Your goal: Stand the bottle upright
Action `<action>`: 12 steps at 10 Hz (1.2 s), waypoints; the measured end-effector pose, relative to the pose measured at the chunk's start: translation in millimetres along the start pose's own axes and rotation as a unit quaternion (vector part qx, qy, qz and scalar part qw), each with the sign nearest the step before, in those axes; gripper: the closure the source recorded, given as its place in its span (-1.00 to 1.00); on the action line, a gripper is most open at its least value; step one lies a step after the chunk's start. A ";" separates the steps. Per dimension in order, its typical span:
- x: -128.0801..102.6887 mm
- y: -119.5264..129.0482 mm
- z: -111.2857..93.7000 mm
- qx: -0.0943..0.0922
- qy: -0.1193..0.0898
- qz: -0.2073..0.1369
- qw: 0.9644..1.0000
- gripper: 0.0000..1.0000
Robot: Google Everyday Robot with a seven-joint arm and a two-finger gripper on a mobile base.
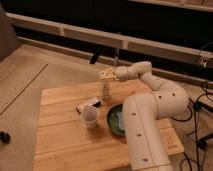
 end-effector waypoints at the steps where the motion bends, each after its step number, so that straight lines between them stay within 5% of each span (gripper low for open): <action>1: 0.1 0.0 0.0 0.000 0.000 0.000 1.000 0.91; 3: 0.0 0.0 0.0 0.000 0.000 0.000 1.000 1.00; 5: 0.5 0.0 0.1 0.000 0.000 0.000 1.000 0.85; 12: 1.3 0.1 0.1 0.000 0.000 0.001 1.000 -0.53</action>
